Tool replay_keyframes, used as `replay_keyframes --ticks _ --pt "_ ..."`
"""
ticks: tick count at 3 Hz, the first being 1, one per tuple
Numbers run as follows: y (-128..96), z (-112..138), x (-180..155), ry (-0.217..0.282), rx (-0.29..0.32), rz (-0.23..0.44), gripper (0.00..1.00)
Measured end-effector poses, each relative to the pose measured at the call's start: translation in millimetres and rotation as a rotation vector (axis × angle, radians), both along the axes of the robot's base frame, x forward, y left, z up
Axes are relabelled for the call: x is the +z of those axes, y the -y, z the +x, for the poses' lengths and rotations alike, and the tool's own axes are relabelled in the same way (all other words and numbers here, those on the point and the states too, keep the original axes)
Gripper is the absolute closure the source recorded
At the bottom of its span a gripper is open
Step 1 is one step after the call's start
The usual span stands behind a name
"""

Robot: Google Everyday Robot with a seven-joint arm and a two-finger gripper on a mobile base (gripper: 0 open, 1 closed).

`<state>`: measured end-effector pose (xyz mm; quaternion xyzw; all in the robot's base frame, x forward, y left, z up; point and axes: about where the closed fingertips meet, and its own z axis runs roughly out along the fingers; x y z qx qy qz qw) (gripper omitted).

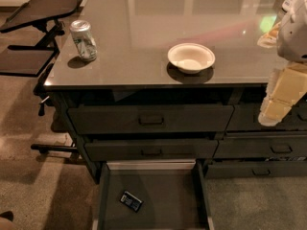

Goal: Pick rxbar blueberry from bottom drawer and place on counter

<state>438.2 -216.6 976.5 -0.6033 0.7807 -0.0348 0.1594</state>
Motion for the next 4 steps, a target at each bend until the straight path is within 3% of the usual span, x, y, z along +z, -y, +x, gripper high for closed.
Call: replay_keyframes --ticks 1,2,3,4 --pt "0.0 0.0 0.0 0.0 0.0 0.0 0.0" --pt "-1.2 4.1 -20.3 0.019 -0.004 0.054 0.0" --pt "-15.3 -3.7 -97.0 -0.027 0.001 0.223 0.0" --pt "-55.4 -10.8 -178.1 -0.075 0.03 0.411 0.0"
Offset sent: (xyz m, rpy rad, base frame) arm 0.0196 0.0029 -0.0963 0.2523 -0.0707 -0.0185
